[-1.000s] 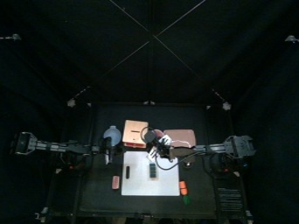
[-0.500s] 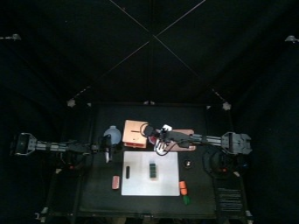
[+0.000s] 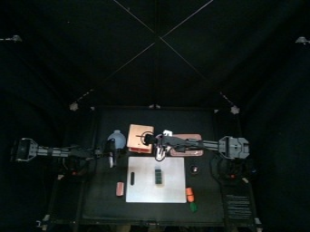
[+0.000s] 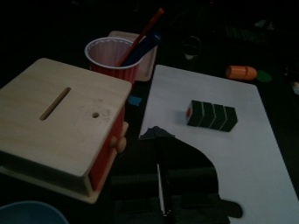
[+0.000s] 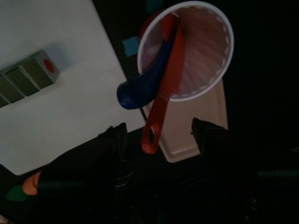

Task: Place sushi on board then cut the sushi with the knife then place the pieces on the plate
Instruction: Pick knife at handle with right hand

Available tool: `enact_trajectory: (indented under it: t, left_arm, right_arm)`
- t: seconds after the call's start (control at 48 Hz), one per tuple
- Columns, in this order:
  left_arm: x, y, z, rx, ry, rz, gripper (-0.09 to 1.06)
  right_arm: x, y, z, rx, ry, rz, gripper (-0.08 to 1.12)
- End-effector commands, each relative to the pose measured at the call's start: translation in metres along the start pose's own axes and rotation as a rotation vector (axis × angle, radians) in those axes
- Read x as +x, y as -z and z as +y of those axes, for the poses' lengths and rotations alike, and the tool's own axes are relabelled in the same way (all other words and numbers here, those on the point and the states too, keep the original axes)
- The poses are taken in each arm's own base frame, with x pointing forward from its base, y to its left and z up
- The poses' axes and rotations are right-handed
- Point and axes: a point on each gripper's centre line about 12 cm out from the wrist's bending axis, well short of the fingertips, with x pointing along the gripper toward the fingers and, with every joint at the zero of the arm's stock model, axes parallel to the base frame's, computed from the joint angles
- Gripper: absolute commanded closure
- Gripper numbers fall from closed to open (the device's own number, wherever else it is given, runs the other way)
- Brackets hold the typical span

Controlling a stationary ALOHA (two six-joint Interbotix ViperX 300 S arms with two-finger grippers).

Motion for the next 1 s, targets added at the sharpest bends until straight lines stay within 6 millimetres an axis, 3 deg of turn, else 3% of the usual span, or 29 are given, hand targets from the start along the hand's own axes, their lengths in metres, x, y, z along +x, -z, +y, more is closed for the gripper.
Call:
enact_trajectory:
  t: [0.021,1.0]
  left_arm:
    - [0.001,-0.004,0.001,-0.008,-0.005,-0.013,0.99]
    - [0.001,-0.001,0.001,-0.01,-0.006,-0.005,0.99]
  right_arm:
    - [-0.015,-0.002,-0.009,-0.004,0.026,-0.028,0.12]
    - [0.012,-0.016,-0.025,-0.032,0.04,0.064,0.12]
